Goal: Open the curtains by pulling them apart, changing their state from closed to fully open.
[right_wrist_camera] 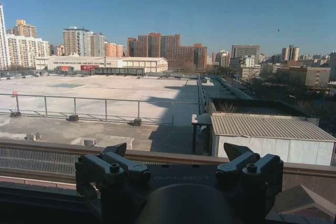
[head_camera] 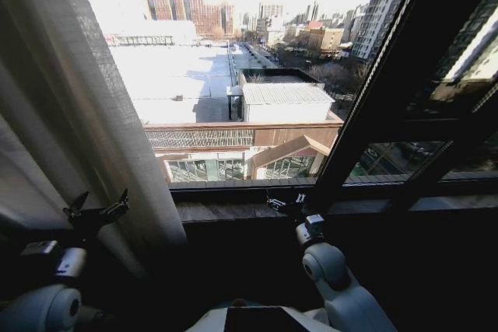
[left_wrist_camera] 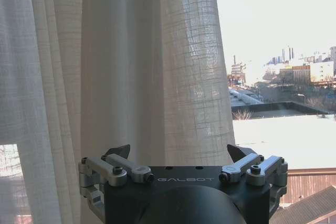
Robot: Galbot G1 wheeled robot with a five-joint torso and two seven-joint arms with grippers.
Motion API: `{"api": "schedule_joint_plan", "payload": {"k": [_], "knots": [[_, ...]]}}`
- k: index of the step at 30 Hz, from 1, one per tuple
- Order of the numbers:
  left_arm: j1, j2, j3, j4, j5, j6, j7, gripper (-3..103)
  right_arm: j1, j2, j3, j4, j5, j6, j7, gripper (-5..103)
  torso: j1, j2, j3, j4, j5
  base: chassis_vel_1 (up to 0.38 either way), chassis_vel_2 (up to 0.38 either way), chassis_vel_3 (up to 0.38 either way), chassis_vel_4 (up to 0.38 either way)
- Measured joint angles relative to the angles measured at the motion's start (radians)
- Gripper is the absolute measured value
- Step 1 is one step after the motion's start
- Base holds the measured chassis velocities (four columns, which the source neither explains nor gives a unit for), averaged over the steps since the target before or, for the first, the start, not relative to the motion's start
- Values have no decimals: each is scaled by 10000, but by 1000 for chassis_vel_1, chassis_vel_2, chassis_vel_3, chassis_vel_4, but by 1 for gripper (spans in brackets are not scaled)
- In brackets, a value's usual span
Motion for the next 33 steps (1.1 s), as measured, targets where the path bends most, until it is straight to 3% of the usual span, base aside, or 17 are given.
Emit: {"api": "schedule_joint_plan", "payload": {"k": [4,9,15,33], "knots": [[-102,502,-90,201,-122,-659,0,100,-30,-22,40,93,11,5,19,100,0,0,1,-1,-2,0,0,0,0],[-195,976,-38,549,-458,-1042,-5,100,-28,-36,145,183,10,11,43,100,1,0,1,-1,-3,0,0,0,0],[-210,999,240,573,-813,-940,-3,100,-5,-27,226,197,4,11,43,100,1,0,1,-1,-2,0,0,0,0],[-214,902,213,743,-572,-883,-3,100,97,23,204,8,-13,44,-146,100,3,-1,1,0,-3,0,0,0,0]]}}
